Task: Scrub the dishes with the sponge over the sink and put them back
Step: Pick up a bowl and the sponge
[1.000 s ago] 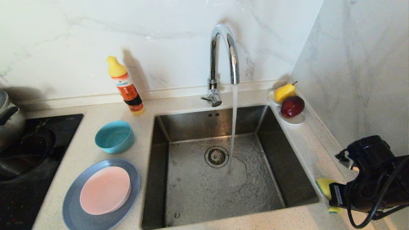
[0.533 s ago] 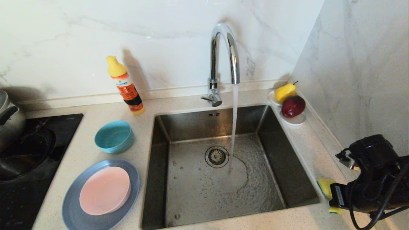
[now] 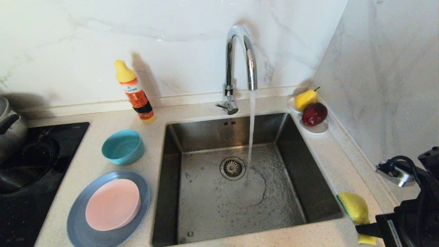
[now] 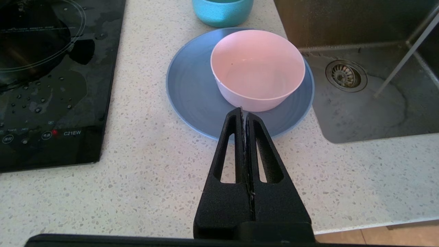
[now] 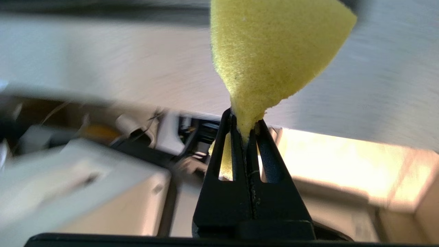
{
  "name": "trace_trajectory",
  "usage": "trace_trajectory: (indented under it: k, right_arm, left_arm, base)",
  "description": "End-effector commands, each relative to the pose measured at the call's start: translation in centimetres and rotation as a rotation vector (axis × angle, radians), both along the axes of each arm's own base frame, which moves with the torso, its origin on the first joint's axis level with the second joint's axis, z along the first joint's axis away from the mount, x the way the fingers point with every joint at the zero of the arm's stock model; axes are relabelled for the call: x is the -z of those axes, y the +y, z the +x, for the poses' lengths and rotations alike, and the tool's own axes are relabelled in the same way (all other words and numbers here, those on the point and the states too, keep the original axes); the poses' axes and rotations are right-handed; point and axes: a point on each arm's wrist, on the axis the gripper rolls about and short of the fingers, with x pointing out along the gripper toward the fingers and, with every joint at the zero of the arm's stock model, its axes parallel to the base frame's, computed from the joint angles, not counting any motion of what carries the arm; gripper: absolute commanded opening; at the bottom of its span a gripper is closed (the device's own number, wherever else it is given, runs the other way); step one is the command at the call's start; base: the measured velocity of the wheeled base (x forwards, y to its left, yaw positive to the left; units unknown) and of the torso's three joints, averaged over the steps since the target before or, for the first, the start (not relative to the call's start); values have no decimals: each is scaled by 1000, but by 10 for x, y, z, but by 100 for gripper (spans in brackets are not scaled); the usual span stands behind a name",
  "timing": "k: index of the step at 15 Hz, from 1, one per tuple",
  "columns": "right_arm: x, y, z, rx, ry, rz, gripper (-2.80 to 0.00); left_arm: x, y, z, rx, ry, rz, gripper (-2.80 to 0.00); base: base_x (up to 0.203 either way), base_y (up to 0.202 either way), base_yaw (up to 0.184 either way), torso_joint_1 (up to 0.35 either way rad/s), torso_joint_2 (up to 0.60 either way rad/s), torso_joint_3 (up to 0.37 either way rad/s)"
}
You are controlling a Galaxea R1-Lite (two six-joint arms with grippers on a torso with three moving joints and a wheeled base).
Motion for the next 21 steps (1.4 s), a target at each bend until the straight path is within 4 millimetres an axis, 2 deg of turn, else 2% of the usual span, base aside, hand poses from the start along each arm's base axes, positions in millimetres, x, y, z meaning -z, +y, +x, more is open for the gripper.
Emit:
trace_trajectory:
  k: [1, 3, 8, 14, 15, 17, 18, 19, 21]
  right_arm:
    - [-17, 7, -29, -127, -88, 63, -280]
    - [-23, 12, -39, -148, -87, 137, -280]
    - [-28, 13, -38, -162, -85, 153, -280]
    - [-16, 18, -31, -173, -15, 143, -280]
    - [-12, 18, -30, -168, -2, 135, -280]
    - [-5, 19, -28, -163, 25, 120, -280]
    - [-4, 19, -29, -160, 26, 120, -280]
    - [-4, 17, -28, -149, 25, 121, -280]
    - [-6, 13, -26, -120, 18, 129, -280]
  left_arm:
    - [0, 0, 0, -1, 1, 0, -280]
    - [0, 0, 0, -1, 1, 0, -280]
    - [0, 0, 0, 2, 1, 17, -280]
    - [-4, 0, -1, -14, -3, 6, -280]
    - [-18, 0, -4, -20, -31, 5, -280]
    - [-72, 1, -12, -39, -90, -12, -280]
    - [-95, 1, -9, -62, -74, -18, -280]
    - [-108, 2, 1, -94, -19, -19, -280]
    - [-120, 3, 25, -162, 108, -16, -280]
  base:
    - [0, 0, 0, 0, 0, 0]
    - [0, 0, 0, 0, 0, 0]
    - [0, 0, 0, 0, 0, 0]
    - [0, 0, 0, 0, 0, 0]
    - [0, 0, 0, 0, 0, 0]
    - [0, 0, 0, 0, 0, 0]
    - [0, 0, 0, 0, 0, 0]
    - [0, 0, 0, 0, 0, 0]
    - [0, 0, 0, 0, 0, 0]
